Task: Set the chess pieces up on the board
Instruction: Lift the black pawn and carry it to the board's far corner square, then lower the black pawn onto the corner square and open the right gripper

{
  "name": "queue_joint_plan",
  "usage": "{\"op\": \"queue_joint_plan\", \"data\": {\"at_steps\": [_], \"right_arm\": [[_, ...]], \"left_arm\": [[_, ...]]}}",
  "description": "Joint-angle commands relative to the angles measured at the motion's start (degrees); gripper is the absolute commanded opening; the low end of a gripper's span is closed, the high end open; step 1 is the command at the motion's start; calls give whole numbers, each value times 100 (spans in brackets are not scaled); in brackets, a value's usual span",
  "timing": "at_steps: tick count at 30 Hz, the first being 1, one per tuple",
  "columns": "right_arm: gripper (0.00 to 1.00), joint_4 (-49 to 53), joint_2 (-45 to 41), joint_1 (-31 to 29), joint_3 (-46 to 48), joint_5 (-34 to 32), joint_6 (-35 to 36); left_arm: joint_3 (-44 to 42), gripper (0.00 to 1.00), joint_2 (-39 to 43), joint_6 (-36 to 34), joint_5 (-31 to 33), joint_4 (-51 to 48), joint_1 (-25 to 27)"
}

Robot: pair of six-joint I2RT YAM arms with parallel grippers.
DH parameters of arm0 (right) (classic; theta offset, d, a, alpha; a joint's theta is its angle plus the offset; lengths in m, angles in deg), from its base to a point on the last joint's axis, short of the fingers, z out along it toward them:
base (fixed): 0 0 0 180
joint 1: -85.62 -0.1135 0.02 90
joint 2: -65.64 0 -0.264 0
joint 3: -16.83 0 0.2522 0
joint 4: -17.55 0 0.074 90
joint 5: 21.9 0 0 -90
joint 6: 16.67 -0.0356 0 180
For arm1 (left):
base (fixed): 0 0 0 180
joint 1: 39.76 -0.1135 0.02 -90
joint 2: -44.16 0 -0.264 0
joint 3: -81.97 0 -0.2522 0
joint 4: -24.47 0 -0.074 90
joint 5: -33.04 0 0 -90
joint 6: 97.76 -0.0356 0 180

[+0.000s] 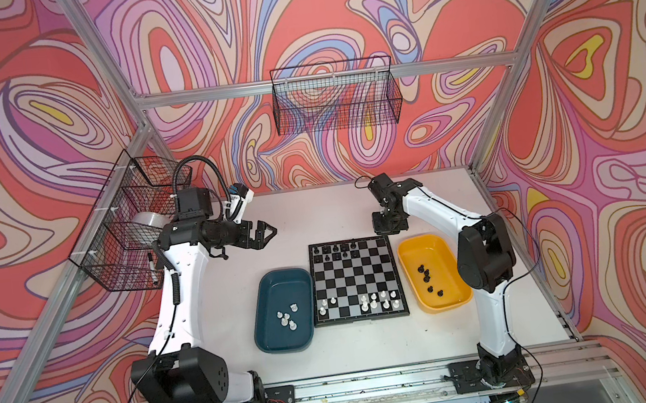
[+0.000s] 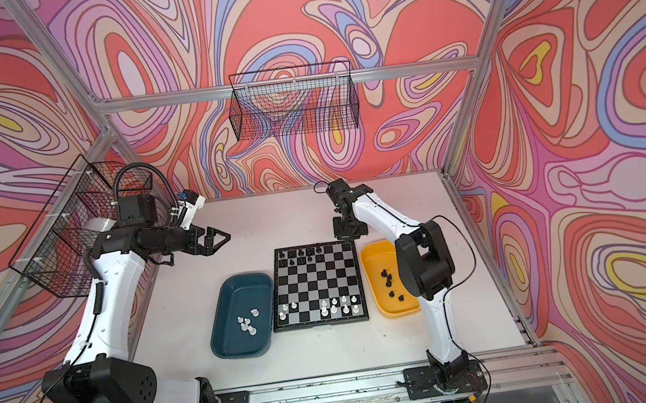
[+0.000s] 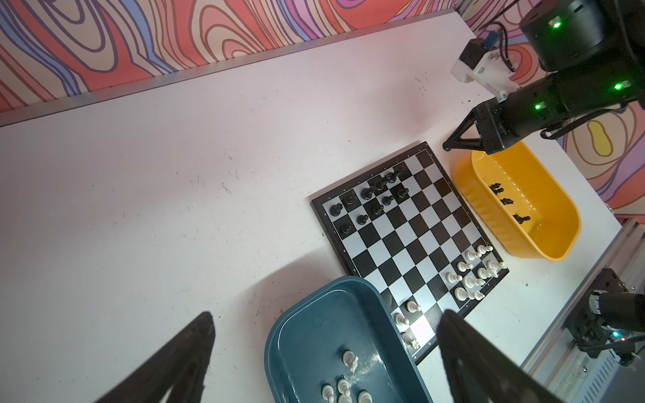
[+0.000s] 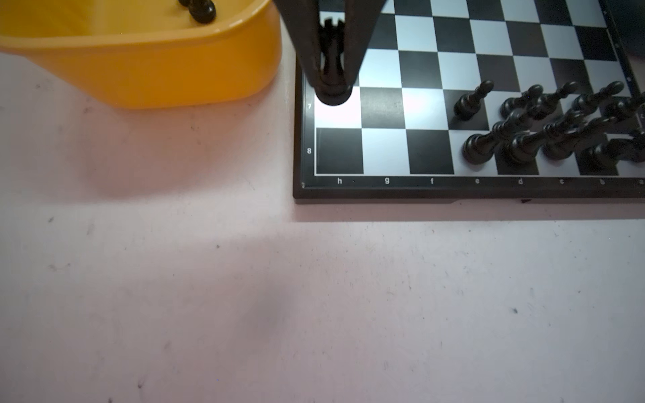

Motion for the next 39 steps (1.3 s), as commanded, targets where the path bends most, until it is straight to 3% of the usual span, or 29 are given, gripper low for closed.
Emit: {"op": "queue_joint_plan", "data": {"at_steps": [1, 24, 39], "right_arm": [[11, -151, 148, -35, -82, 78, 37], [12, -306, 632, -35, 70, 105, 75], [19, -264, 733, -35, -26, 56, 114]], "left_arm": [[-108, 100, 112, 17, -4, -10, 23], [-214, 100, 41, 6, 38, 0, 27], [-223, 100, 32, -13, 48, -27, 25]]}}
